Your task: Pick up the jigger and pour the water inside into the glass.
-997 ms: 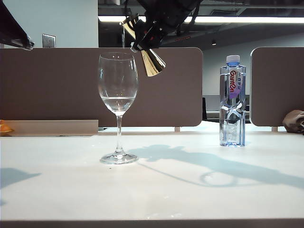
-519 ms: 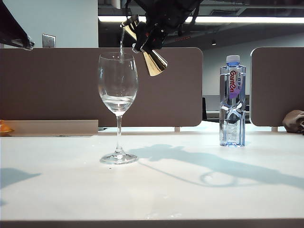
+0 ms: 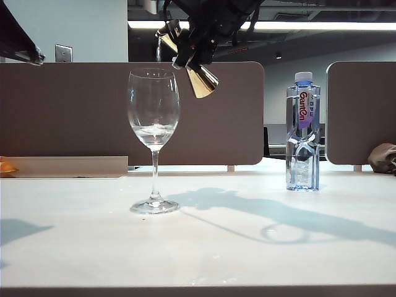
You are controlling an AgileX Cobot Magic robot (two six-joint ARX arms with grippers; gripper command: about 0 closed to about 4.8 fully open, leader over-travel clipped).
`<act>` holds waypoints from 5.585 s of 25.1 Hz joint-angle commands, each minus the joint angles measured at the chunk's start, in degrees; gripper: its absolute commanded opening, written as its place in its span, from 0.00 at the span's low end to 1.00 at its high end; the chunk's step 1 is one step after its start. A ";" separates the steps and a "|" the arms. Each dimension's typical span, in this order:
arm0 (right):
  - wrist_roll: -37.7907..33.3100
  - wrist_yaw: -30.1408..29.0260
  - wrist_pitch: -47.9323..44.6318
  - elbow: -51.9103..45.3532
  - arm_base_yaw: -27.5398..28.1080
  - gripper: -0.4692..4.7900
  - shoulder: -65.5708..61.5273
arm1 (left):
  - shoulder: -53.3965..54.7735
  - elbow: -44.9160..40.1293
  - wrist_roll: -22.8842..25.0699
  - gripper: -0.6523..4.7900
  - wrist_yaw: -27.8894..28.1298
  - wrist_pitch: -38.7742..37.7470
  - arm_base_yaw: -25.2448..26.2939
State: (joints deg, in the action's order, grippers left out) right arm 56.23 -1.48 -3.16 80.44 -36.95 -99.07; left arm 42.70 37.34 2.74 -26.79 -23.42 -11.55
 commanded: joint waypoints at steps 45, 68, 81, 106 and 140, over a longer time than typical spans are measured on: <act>20.74 -0.15 -1.86 0.37 -1.18 0.11 0.42 | -0.07 0.02 -0.17 0.13 -0.22 0.31 0.02; 25.03 -0.15 -1.84 0.37 -1.18 0.11 0.44 | -0.07 0.02 -0.17 0.13 -0.22 0.31 0.02; 28.09 -0.15 -1.84 0.37 -1.18 0.11 0.42 | -0.07 0.02 -0.17 0.13 -0.22 0.31 0.02; 20.57 -0.13 -0.07 0.37 -1.07 0.11 0.42 | -0.07 0.02 -0.17 0.13 -0.22 0.31 0.02; 21.05 -0.15 3.34 0.35 -1.16 0.11 0.44 | -0.07 0.02 -0.17 0.13 -0.22 0.31 0.02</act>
State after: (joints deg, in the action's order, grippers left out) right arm 77.60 -1.50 1.17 80.44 -37.91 -99.07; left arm 42.70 37.34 2.74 -26.79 -23.42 -11.55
